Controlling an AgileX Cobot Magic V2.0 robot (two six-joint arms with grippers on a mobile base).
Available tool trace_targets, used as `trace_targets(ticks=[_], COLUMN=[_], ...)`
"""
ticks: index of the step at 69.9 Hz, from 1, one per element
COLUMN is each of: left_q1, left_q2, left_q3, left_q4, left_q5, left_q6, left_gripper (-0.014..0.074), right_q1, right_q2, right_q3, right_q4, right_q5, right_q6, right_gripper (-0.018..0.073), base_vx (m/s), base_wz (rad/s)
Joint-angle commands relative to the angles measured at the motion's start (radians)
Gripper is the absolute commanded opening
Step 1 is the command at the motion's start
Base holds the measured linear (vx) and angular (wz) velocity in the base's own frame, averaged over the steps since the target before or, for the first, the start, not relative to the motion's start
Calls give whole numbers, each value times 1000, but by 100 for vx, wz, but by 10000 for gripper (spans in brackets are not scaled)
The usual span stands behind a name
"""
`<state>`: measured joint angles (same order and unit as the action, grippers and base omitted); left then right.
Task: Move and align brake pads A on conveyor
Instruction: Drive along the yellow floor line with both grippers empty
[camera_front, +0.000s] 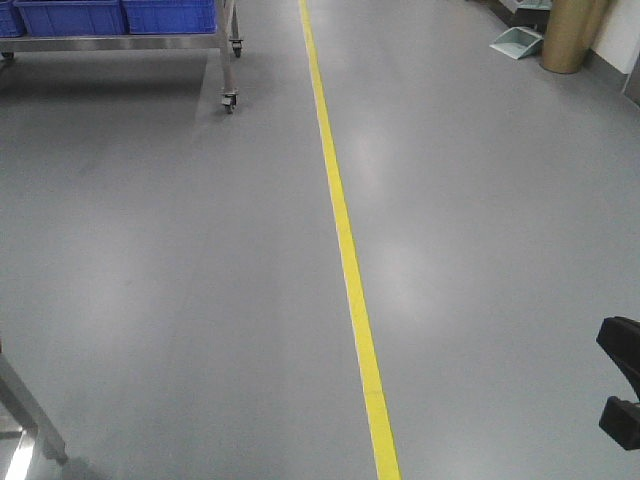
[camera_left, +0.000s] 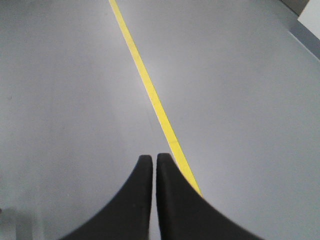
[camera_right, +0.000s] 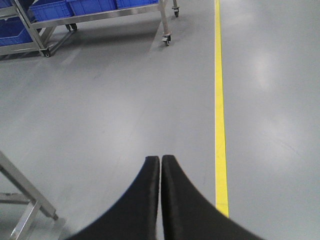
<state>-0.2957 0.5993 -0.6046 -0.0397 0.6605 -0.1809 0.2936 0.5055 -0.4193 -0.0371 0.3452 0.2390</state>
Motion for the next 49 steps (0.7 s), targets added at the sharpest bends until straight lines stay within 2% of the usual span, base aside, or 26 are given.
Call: trace_targets(ticks=[1, 49], left_q1=[-6, -6], left_q2=[2, 2], left_q3=[-24, -24], left_q4=[-3, -3], left_q5=[-65, -65], left_q6=[0, 0], left_gripper=[-6, -6], right_q1=[-5, -5], right_q2=[7, 7], right_q3=[-28, -28], right_q4=[-9, -9], right_q5=[-68, -68], right_q6=[-5, -5], right_gripper=[-8, -8], base_vx=[46, 44], base_wz=[11, 6])
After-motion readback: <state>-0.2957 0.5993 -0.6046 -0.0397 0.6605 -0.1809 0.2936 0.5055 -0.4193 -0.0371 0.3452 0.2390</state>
